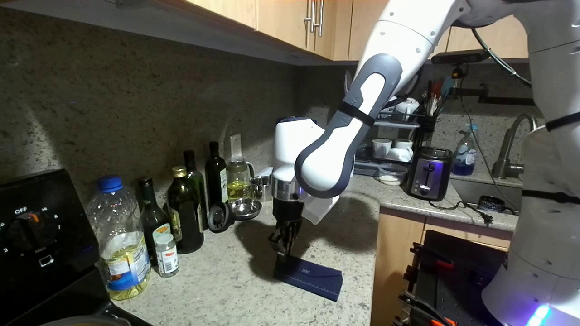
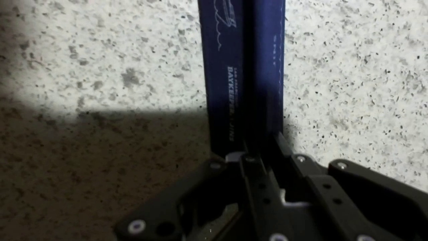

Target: Open the blue glasses case

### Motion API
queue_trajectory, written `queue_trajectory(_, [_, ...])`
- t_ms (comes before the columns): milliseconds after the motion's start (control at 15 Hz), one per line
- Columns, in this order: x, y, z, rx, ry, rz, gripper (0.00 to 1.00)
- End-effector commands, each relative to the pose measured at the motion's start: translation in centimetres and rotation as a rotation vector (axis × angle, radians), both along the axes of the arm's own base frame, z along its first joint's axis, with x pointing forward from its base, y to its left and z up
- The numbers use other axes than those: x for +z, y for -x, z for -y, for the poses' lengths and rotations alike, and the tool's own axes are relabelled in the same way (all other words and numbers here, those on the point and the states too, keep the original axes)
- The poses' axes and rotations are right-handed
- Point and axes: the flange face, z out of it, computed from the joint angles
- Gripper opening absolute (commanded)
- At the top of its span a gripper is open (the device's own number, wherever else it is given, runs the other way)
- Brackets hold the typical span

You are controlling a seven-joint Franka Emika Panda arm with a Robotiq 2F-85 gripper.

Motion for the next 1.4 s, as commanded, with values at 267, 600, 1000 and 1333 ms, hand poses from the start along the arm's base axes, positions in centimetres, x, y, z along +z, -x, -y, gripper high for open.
queue_trajectory(267, [2.9,2.1,-1.6,-0.035,-0.001,-0.028,0.76])
queue_trajectory(600, [5.7,5.1,-4.3,-0.052,0.020,-0.052,1.00])
queue_trajectory(1000, [6.2,7.7,-4.6,-0.104,0.040,-0.092,0.66])
queue_trajectory(1333, [5.1,8.8,-3.4,-0.132,0.056,-0.119,0.28])
